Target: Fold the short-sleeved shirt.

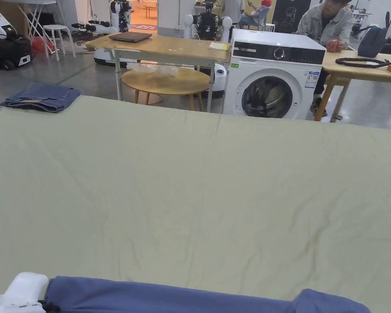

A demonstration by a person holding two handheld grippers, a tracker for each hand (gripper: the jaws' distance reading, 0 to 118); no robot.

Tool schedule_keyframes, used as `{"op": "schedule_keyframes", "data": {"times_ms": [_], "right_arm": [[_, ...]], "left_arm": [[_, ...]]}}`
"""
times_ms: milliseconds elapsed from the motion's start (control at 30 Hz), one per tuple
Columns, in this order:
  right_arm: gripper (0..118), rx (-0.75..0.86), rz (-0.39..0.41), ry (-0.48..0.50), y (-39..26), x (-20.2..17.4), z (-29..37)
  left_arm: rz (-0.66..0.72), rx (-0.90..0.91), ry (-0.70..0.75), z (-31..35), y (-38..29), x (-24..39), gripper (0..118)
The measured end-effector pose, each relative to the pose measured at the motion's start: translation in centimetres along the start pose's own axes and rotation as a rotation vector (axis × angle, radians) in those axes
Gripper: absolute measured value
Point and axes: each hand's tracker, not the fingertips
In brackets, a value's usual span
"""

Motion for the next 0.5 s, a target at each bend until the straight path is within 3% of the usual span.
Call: {"op": "schedule_keyframes", "data": {"times_ms": [67, 100, 167, 200, 233, 500], "right_arm": [[3, -0.001, 0.008, -0.009, 0.2, 0.0, 0.4], [10, 0.001, 0.006, -0.014, 0.3, 0.0, 0.8], [40, 0.026, 0.007, -0.060, 0.7, 0.1, 2.4], [65, 0.047, -0.008, -0.075, 0.9, 0.2, 3.1], [73, 0.081, -0.037, -0.062, 1.3, 0.6, 3.9], [73, 0.325, -0.123, -0.027, 4.7, -1.2, 7.7]], "left_arm": [[0.002, -0.004, 0.000, 0.3, 0.4, -0.1, 0], [0.024, -0.011, -0.007, 0.8, 0.6, -0.1, 0], [0.095, 0.007, -0.049, 1.9, 1.2, -0.4, 14], [0.103, 0.031, -0.059, 2.3, 1.5, -0.4, 32], [0.106, 0.058, -0.057, 3.1, 1.7, -0.2, 42], [0.119, 0.298, -0.067, 4.9, 5.1, 2.3, 45]]}}
